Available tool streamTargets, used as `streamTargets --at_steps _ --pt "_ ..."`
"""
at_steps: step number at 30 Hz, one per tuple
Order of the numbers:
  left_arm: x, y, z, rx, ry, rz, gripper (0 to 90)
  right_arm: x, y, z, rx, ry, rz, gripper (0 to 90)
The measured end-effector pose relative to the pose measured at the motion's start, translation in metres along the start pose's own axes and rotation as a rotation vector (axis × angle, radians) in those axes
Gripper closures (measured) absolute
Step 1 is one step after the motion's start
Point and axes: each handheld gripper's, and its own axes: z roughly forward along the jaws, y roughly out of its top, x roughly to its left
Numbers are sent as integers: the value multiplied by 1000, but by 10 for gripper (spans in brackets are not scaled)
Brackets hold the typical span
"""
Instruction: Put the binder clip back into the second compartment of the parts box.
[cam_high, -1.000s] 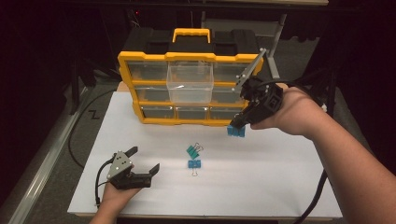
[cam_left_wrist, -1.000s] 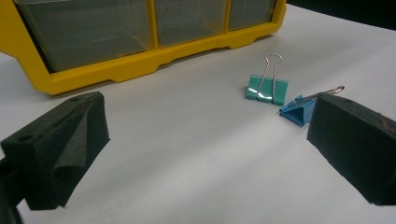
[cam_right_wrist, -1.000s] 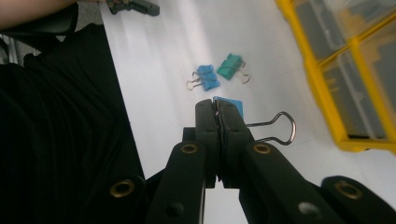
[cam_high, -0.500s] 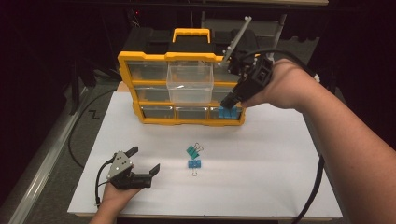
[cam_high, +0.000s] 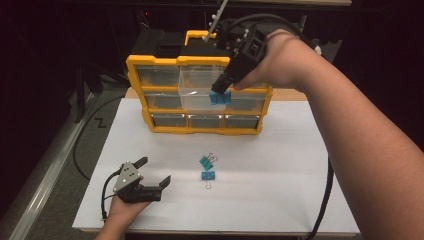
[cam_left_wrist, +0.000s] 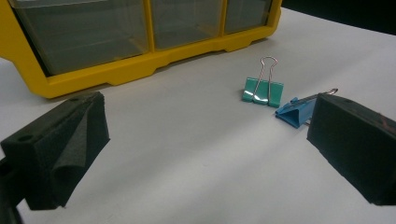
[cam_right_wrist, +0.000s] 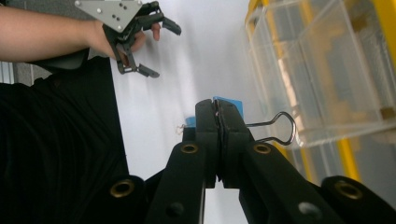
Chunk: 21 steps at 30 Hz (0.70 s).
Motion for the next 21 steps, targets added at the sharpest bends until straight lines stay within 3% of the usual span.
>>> streamTargets --at_steps 7,10,13,16,21 --pt "1 0 2 7 -3 -4 1 -4 32 2 -9 -7 -28 900" --pt "1 0 1 4 -3 -2 1 -6 37 4 -13 -12 -35 900" --pt "1 0 1 -1 -1 -9 1 -17 45 11 -3 -35 -21 900" --pt "1 0 1 3 -4 -5 1 -23 46 14 0 -54 -14 900" --pt "1 -1 0 1 3 -9 1 -45 45 23 5 -81 23 900"
